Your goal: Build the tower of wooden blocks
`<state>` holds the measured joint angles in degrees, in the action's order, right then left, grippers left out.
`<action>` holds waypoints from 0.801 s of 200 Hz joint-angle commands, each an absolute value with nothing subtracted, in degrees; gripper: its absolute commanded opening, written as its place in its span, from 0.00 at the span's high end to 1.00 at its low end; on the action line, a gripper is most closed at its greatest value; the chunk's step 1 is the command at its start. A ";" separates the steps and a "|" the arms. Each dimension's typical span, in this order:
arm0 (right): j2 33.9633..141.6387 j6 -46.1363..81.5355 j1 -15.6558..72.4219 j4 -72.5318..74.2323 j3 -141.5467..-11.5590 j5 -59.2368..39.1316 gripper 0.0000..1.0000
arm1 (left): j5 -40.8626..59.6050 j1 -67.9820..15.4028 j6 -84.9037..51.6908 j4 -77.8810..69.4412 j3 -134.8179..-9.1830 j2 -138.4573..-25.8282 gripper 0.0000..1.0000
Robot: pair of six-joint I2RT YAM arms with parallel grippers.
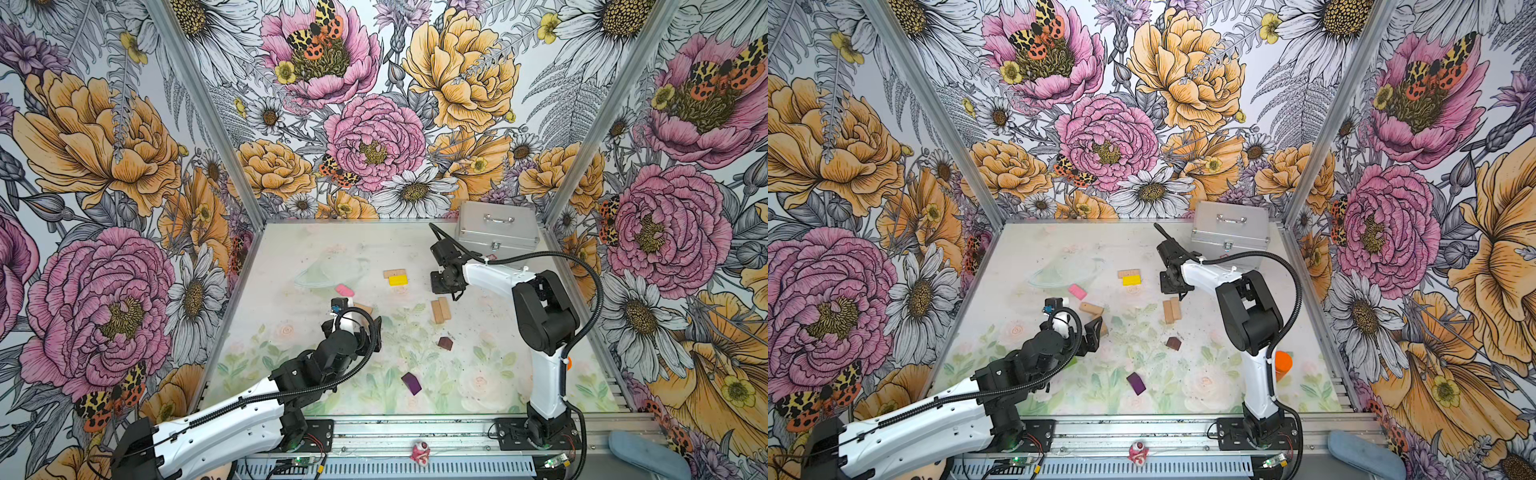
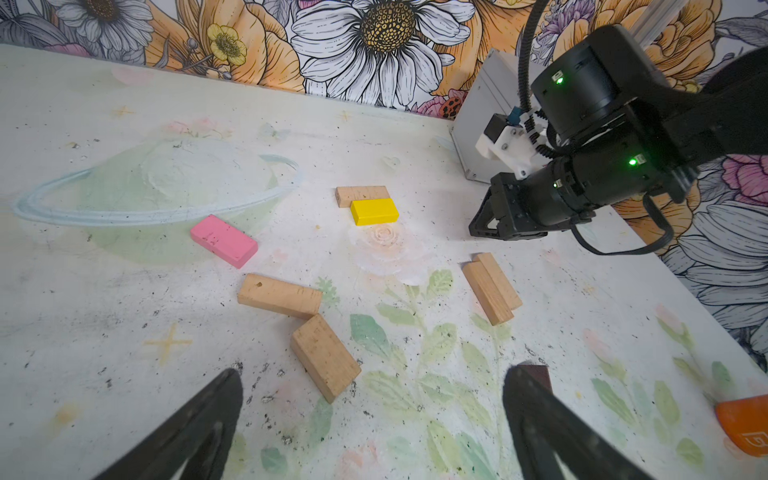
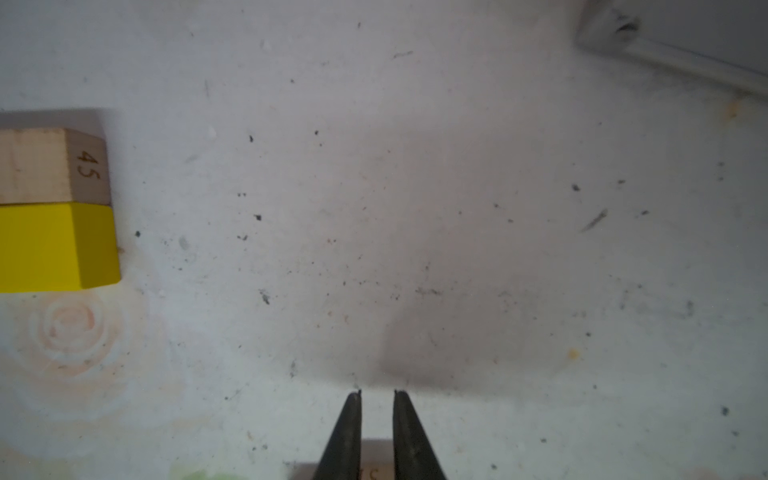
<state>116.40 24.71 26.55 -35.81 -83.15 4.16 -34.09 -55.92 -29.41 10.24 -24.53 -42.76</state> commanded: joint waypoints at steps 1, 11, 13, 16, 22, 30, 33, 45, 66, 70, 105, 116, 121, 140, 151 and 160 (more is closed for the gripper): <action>117.64 24.09 26.63 -36.04 -84.51 3.02 0.85 | -32.71 -55.03 -27.95 8.18 -25.84 -43.29 0.01; 117.93 24.26 26.65 -36.04 -84.33 2.91 0.85 | -32.40 -54.85 -27.86 8.06 -25.84 -43.49 0.01; 117.99 24.24 26.64 -36.04 -84.25 2.86 0.85 | -32.34 -54.85 -27.86 7.95 -25.84 -43.57 0.01; 118.03 24.26 26.64 -35.99 -84.16 2.77 0.86 | -32.27 -54.77 -27.81 7.91 -25.84 -43.59 0.01; 118.07 24.38 26.63 -35.98 -83.96 2.77 0.86 | -32.18 -54.75 -27.86 7.88 -25.84 -43.68 0.01; 118.12 24.52 26.61 -35.95 -83.77 2.81 0.86 | -32.07 -54.67 -27.84 7.82 -25.76 -43.70 0.01; 118.09 24.45 26.63 -35.95 -83.70 2.81 0.86 | -32.04 -54.58 -27.84 7.83 -25.75 -43.70 0.01; 118.04 24.49 26.57 -35.95 -83.23 2.96 0.86 | -31.98 -54.63 -27.85 7.87 -25.58 -43.68 0.01; 117.77 24.52 26.59 -35.95 -82.55 2.96 0.87 | -31.73 -54.54 -28.03 7.57 -25.32 -43.44 0.01; 117.69 24.52 26.59 -35.95 -82.39 2.98 0.87 | -31.77 -54.49 -28.04 7.56 -25.27 -43.42 0.01; 117.21 24.74 26.54 -35.94 -81.26 3.07 0.87 | -31.63 -54.44 -28.04 7.40 -24.97 -43.29 0.01; 117.18 24.70 26.65 -35.95 -80.91 3.24 0.88 | -31.56 -54.40 -28.04 7.24 -24.96 -43.33 0.01; 117.10 24.78 26.57 -35.95 -80.82 3.31 0.88 | -31.48 -54.33 -28.03 7.21 -24.91 -43.27 0.01; 116.77 24.84 26.62 -35.86 -80.36 3.26 0.88 | -31.39 -54.45 -28.02 7.35 -24.87 -43.24 0.01; 116.67 24.88 26.64 -35.86 -80.24 3.32 0.88 | -31.29 -54.40 -28.12 7.31 -24.79 -43.07 0.01; 116.47 24.87 26.67 -35.86 -80.03 3.34 0.89 | -31.20 -54.38 -28.21 7.36 -24.70 -42.91 0.01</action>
